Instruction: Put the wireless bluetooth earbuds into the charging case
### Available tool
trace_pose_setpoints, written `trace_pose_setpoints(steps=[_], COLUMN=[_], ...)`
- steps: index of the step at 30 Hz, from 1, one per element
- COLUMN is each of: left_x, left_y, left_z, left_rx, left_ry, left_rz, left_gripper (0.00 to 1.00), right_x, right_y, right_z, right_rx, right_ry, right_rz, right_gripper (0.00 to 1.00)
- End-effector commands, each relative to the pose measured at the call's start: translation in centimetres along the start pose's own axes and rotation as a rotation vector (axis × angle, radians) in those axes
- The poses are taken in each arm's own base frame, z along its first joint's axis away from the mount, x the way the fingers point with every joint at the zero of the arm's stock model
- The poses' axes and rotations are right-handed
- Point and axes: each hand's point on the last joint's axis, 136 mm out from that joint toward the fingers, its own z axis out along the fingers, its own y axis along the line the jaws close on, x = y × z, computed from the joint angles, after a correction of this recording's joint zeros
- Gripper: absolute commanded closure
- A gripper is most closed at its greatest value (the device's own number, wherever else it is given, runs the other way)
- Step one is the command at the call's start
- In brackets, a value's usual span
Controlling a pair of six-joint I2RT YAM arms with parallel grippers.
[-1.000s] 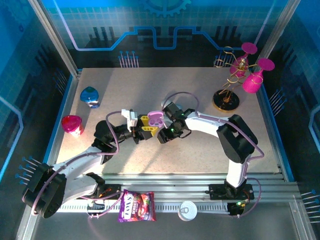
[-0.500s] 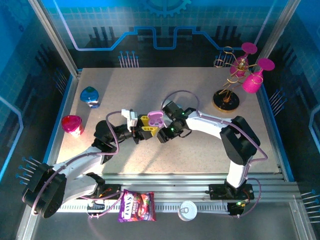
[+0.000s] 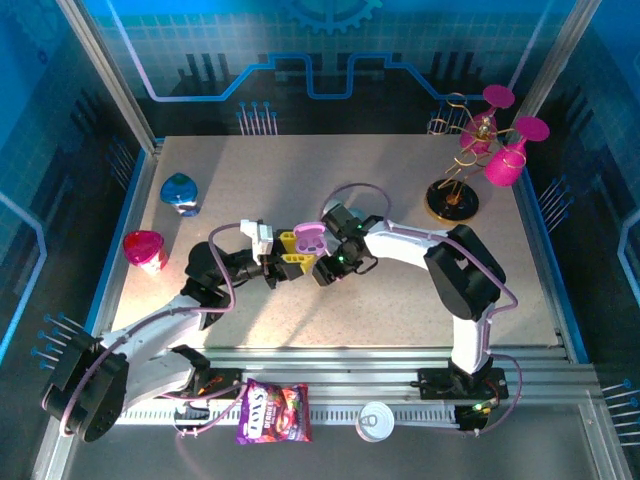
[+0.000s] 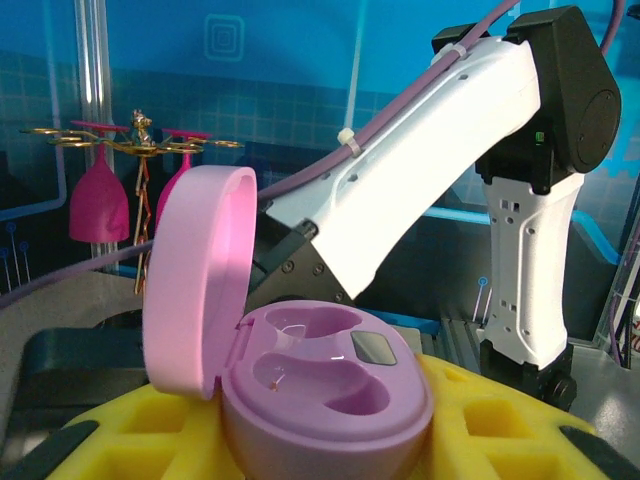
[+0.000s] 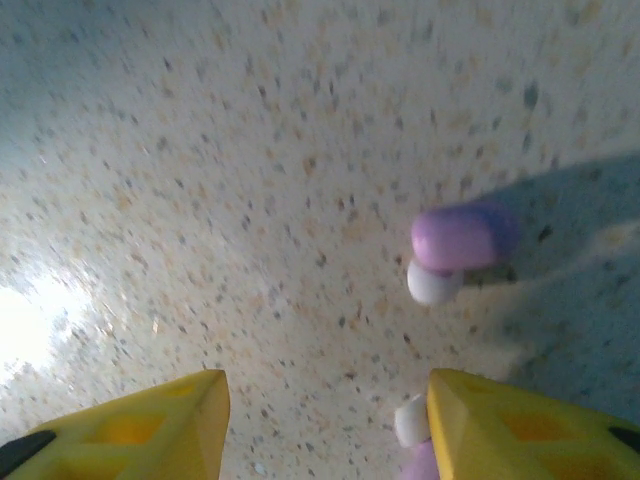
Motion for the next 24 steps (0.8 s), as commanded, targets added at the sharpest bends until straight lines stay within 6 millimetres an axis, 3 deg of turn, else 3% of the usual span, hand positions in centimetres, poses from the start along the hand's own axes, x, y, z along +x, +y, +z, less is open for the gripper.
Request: trace_pose_setpoints(steps=[1, 7, 13, 18, 24], left_x=[-0.4, -0.7, -0.8, -1.0, -0.9], left_y=[0.0, -0.1, -0.2, -0.2, -0.2], left_z=[-0.2, -0.1, -0.1, 0.0, -0.1], left_rx=[-0.005, 0.001, 0.003, 0.007, 0.003], left_ry=[-0.011, -0.014, -0.017, -0.018, -0.015], left_rz=[0.033, 0.034, 0.035, 0.035, 0.031], left_gripper=[0.71, 0.71, 0.71, 0.71, 0.71], right_x=[1.3, 3.2, 3.9, 2.7, 0.5], right_y=[0.4, 0.9, 2.6, 2.2, 1.9], right_z=[-0.9, -1.7, -2.3, -3.1, -2.1], right_rx=[-0.025, -0.031, -0.091, -0.05, -0.036], right_ry=[0.009, 0.016, -0.01, -0.07, -0.063], right_rz=[0.028, 0.043, 0.046, 0.013, -0.027], right_gripper=[0.46, 0.47, 0.47, 0.42, 0.43])
